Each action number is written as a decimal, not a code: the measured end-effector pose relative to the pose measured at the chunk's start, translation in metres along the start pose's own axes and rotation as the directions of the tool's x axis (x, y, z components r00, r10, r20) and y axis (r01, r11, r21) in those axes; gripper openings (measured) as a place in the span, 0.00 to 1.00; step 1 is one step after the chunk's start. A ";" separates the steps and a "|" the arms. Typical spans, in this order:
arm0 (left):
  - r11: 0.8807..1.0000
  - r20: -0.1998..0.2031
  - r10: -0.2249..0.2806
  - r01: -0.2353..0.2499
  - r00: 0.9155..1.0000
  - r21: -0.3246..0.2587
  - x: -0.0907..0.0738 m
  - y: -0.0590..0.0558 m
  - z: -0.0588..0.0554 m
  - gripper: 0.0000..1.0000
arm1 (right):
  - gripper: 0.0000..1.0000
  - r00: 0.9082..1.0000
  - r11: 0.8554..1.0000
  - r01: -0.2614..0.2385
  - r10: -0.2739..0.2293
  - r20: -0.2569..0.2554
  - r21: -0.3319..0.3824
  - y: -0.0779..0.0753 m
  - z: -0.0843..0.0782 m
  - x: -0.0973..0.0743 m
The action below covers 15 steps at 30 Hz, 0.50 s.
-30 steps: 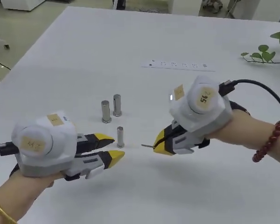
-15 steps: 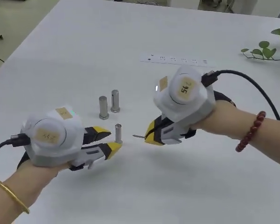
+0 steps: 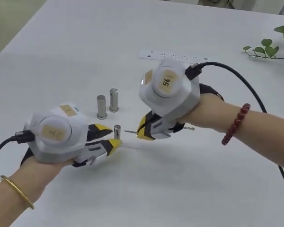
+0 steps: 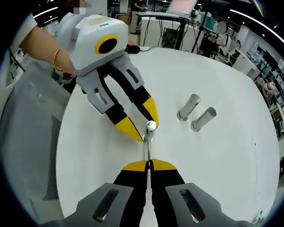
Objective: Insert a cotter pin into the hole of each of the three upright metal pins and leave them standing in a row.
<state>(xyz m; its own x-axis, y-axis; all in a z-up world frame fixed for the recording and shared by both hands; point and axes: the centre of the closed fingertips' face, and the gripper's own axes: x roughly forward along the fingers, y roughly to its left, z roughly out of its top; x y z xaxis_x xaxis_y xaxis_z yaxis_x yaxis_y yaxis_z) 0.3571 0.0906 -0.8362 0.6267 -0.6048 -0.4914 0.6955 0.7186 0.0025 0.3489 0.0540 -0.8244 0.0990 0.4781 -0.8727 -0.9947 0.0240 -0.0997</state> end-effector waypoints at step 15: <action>1.000 -0.010 -0.010 0.010 1.000 0.004 0.010 0.001 -0.004 0.09 | 0.02 1.000 1.000 -0.018 0.018 -0.009 -0.013 -0.003 0.006 0.005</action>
<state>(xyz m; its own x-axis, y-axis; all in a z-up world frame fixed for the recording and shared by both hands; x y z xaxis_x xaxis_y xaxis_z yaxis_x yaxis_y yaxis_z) 0.3622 0.0865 -0.8445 0.6163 -0.6081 -0.5004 0.7030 0.7112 0.0015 0.3521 0.0613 -0.8259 0.0816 0.4705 -0.8786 -0.9959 0.0042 -0.0903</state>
